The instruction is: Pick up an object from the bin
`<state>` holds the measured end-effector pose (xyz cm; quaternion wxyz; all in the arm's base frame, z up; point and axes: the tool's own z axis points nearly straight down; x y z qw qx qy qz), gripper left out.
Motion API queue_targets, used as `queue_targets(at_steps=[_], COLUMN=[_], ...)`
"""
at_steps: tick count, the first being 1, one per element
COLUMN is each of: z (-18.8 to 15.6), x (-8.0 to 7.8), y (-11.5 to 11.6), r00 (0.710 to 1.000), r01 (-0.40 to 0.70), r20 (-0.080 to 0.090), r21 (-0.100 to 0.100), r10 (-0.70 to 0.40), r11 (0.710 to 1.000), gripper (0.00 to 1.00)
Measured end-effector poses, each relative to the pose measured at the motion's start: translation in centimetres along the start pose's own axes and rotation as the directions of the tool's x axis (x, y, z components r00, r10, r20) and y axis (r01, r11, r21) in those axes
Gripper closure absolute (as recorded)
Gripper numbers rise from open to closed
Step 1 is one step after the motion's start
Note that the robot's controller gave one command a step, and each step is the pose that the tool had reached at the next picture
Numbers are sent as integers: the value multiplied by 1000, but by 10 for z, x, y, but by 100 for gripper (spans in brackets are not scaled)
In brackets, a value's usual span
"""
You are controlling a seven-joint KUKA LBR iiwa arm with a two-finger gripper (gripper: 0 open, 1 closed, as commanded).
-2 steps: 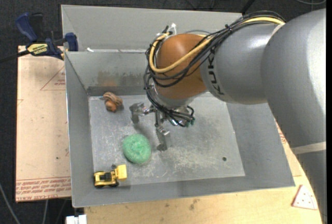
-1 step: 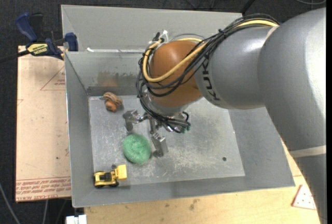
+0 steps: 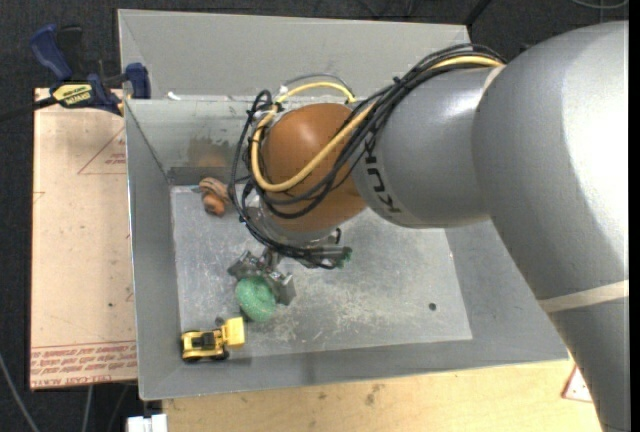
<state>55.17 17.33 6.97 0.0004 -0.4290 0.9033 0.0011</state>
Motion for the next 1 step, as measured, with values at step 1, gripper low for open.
queue_targets(at_steps=[1], z=[0], x=[0], y=[0], r00=[1000], r01=[0], r20=[0], r21=[0], r10=[0], r11=[1000], gripper=[100])
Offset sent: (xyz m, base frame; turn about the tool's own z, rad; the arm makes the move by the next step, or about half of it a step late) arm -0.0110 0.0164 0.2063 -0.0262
